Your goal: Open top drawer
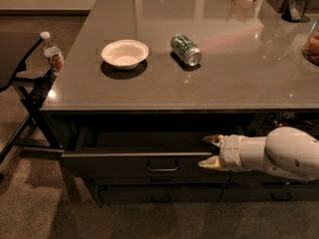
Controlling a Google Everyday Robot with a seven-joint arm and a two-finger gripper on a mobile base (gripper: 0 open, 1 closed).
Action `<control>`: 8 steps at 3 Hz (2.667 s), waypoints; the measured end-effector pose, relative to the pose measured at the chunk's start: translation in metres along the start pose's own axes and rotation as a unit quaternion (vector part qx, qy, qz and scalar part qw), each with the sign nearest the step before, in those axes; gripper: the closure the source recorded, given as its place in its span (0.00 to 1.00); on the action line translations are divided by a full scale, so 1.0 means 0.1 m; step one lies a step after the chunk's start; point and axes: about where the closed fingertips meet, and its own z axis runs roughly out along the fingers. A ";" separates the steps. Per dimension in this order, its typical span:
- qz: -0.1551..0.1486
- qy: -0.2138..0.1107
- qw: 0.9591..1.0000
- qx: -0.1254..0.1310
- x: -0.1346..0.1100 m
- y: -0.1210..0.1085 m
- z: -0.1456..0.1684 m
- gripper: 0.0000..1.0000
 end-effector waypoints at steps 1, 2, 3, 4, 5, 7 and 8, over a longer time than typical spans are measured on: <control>0.000 0.000 1.000 0.000 0.00 0.00 0.00 0.61; -0.007 0.002 1.000 -0.009 0.02 0.09 -0.02 0.84; -0.015 0.003 1.000 -0.013 0.01 0.16 -0.10 1.00; -0.015 0.003 1.000 -0.013 0.00 0.15 -0.11 1.00; -0.016 -0.004 1.000 -0.015 -0.06 0.26 -0.14 1.00; -0.016 -0.004 1.000 -0.015 -0.07 0.27 -0.15 0.94; -0.016 -0.004 1.000 -0.015 -0.07 0.27 -0.15 0.75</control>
Offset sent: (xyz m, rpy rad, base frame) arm -0.0177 -0.0047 -0.0068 -0.0280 0.0165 0.0343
